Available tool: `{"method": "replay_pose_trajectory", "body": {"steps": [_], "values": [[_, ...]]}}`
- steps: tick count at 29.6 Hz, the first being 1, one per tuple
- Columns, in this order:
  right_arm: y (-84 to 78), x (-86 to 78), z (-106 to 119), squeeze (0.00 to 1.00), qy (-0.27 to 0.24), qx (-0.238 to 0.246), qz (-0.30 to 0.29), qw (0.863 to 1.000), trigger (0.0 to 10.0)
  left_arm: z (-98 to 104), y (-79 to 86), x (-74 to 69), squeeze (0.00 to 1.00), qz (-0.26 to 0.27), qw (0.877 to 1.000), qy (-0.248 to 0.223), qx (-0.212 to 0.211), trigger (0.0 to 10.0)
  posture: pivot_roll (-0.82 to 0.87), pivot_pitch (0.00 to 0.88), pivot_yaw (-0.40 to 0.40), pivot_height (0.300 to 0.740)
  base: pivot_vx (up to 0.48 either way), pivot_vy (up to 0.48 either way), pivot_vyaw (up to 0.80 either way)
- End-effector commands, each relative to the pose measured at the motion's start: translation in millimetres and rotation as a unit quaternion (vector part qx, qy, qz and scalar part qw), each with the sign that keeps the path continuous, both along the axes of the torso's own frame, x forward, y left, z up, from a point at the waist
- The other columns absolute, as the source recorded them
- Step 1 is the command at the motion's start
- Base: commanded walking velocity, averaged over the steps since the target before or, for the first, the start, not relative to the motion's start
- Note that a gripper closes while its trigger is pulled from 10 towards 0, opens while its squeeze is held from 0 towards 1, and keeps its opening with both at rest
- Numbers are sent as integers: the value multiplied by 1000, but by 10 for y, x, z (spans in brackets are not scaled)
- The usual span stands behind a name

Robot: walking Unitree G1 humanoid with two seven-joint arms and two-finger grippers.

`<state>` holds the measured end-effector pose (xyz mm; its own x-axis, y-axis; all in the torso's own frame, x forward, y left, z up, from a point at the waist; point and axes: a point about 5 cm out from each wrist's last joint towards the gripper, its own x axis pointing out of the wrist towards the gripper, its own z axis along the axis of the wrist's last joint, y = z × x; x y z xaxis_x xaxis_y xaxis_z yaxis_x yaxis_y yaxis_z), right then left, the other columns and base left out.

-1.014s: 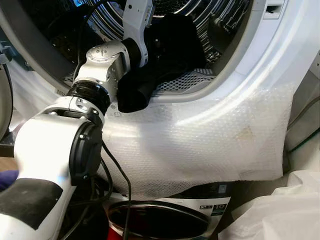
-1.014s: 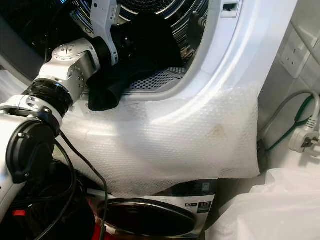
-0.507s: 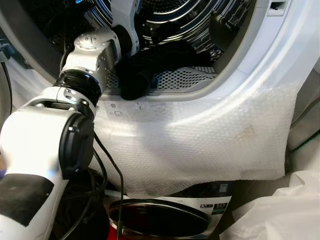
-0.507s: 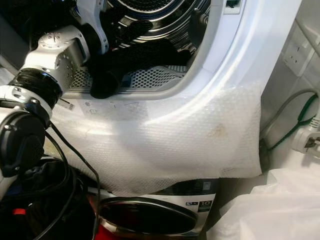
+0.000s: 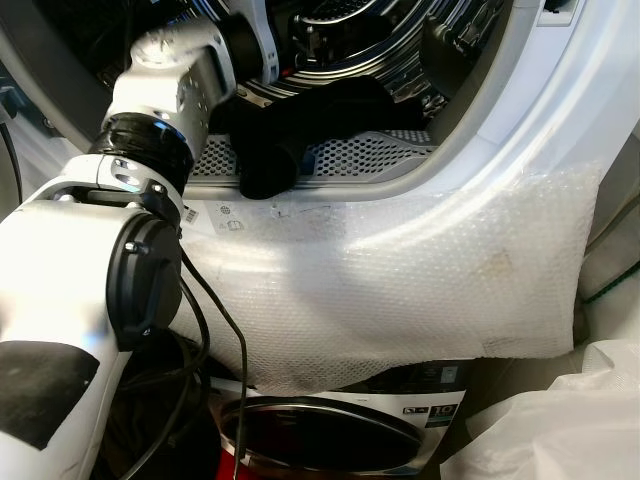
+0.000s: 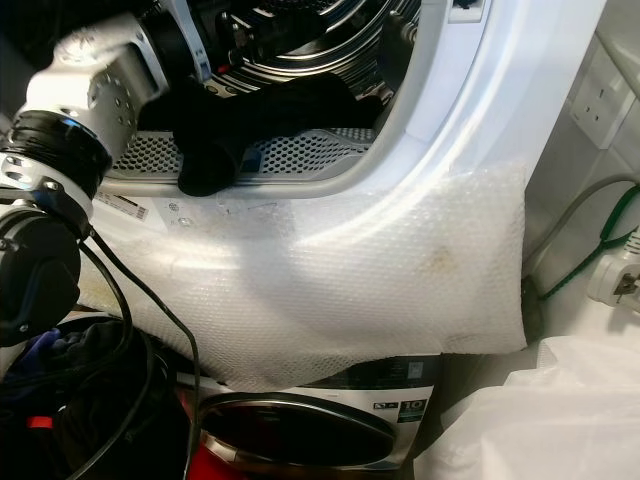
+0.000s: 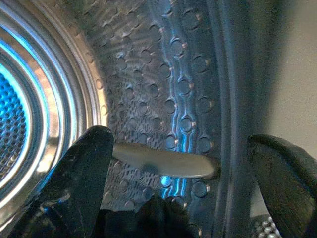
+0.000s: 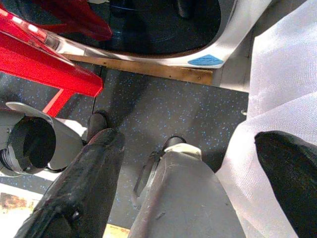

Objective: Clothes washing

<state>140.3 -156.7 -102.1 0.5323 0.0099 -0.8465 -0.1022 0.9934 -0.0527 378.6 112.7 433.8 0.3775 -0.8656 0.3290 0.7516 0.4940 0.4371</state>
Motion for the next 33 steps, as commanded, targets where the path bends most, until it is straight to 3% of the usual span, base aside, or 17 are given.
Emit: {"method": "replay_pose_trajectory", "body": {"steps": [1,2,3,6,10,11,13,16,19,24,27,29,30,33], "values": [[97,-155,-64,0,34,13,1,999,10000,-54,162,-96,231,-45,998,-25,32,10000,73,30,100,740,0,0,0],[98,-149,-62,0,34,13,1,999,10000,-82,189,-128,231,-63,997,-28,39,10000,73,30,100,740,0,0,0],[100,-142,-60,0,33,13,1,999,10000,-118,220,-160,0,-69,996,-38,50,10000,77,25,99,740,0,0,0],[103,-128,-57,0,33,14,1,999,10000,-186,274,-197,0,-68,994,-45,69,10000,81,24,100,740,0,0,0],[116,-102,-50,0,31,15,1,999,10000,-475,354,-434,0,-80,991,-46,99,10000,101,14,100,740,0,0,0],[123,-97,-49,0,31,16,1,999,10000,-575,325,-585,0,-125,985,-36,111,10000,114,12,96,740,0,0,0],[133,-91,-48,0,31,16,3,999,10000,-602,301,-683,0,-157,980,-29,116,10000,130,8,94,740,0,0,0],[145,-79,-45,0,31,17,6,999,10000,-597,271,-789,0,-185,975,-24,120,10000,142,1,96,740,0,0,0],[173,-61,-41,0,32,18,8,999,10000,-568,142,-932,0,-202,972,-26,114,10000,149,0,101,740,0,0,0],[195,-45,-37,0,33,21,7,999,10000,-744,-9,-1070,0,-242,966,22,91,10000,165,0,116,740,0,0,0],[207,-46,-38,0,34,21,6,999,10000,-894,-139,-1132,0,-236,968,44,74,10000,164,0,129,740,0,0,0],[203,-45,-38,0,34,21,-1,999,10000,-928,-237,-1212,0,-204,976,26,72,10000,165,0,130,740,0,0,0],[205,-42,-37,0,34,21,-2,999,10000,-884,-298,-1260,0,-167,984,9,57,10000,172,0,132,740,0,0,0],[212,-40,-37,0,35,22,-1,999,10000,-818,-337,-1270,0,-99,994,-22,40,10000,189,0,134,740,0,0,0]]}}
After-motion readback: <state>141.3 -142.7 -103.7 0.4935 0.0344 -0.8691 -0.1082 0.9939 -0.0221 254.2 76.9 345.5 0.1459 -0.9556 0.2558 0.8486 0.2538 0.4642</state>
